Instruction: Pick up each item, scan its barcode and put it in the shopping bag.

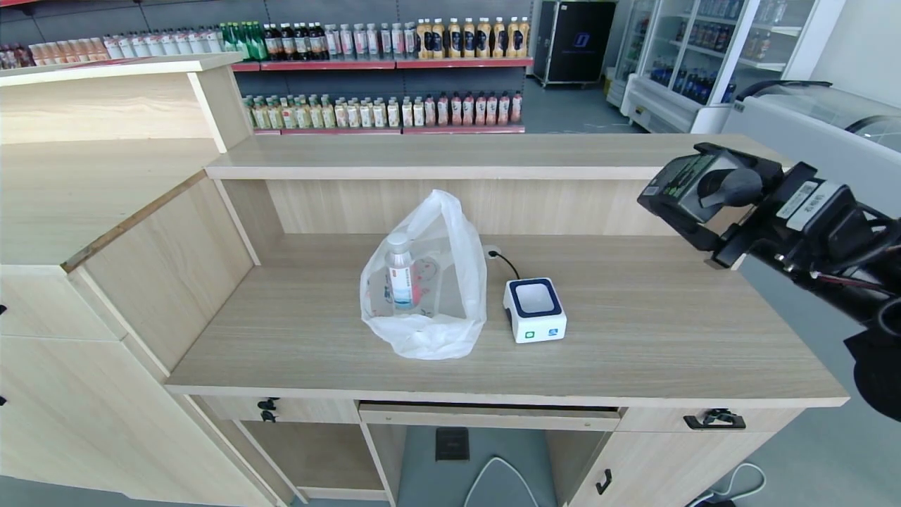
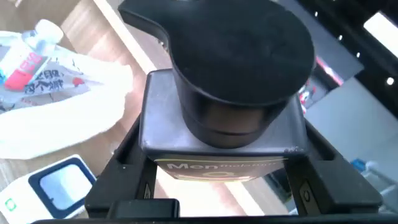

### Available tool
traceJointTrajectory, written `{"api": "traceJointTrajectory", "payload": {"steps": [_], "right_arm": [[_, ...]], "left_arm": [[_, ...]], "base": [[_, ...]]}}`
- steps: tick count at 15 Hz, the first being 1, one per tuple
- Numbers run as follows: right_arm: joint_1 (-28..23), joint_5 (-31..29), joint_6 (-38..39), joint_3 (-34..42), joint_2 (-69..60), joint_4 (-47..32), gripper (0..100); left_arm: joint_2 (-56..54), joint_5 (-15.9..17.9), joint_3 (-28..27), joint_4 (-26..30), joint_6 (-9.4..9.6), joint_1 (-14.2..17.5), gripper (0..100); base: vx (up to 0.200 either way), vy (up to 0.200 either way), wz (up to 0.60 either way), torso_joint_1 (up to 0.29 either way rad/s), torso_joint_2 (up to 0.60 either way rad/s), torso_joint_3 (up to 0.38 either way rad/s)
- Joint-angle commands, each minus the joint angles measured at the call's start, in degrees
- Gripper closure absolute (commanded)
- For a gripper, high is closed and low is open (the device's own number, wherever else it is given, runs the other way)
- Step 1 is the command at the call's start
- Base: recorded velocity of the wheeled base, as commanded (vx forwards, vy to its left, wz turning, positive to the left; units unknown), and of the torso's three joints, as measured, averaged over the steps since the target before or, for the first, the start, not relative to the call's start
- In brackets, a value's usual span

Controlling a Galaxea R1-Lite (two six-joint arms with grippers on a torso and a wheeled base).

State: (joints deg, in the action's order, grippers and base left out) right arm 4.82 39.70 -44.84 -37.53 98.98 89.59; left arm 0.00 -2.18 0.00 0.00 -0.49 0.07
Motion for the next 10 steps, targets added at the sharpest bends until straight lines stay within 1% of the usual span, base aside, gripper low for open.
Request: {"api": "traceJointTrajectory", "payload": {"steps": [1,3,4,6,7,8,10], "right_arm": [[7.14,0.29,-2.36,1.15,-5.64,0.41,100],[14.08,0.99,-5.61,1.5,-8.71,0.41,100],[16.28,2.31,-6.84,1.59,-10.12,0.41,100],[22.87,4.59,-11.41,5.02,-14.69,0.41,100],[24.63,4.59,-12.03,5.98,-15.83,0.41,100],[30.52,4.33,-13.87,9.15,-19.26,0.41,100],[36.49,4.33,-17.83,10.46,-21.9,0.41,100]], "left_arm": [[0.0,-0.02,0.0,0.0,-0.04,0.01,0],[0.0,-0.1,0.0,0.0,0.05,0.01,0],[0.0,-0.02,0.0,0.0,-0.04,0.01,0],[0.0,-0.02,0.0,0.0,-0.04,0.01,0],[0.0,-0.02,0.0,0.0,-0.04,0.01,0],[0.0,-0.02,0.0,0.0,-0.04,0.01,0],[0.0,-0.02,0.0,0.0,-0.04,0.01,0]], "base": [[0.0,0.0,0.0,0.0,0.0,0.0],[0.0,0.0,0.0,0.0,0.0,0.0],[0.0,0.0,0.0,0.0,0.0,0.0],[0.0,0.0,0.0,0.0,0.0,0.0],[0.0,0.0,0.0,0.0,0.0,0.0],[0.0,0.0,0.0,0.0,0.0,0.0],[0.0,0.0,0.0,0.0,0.0,0.0]]}}
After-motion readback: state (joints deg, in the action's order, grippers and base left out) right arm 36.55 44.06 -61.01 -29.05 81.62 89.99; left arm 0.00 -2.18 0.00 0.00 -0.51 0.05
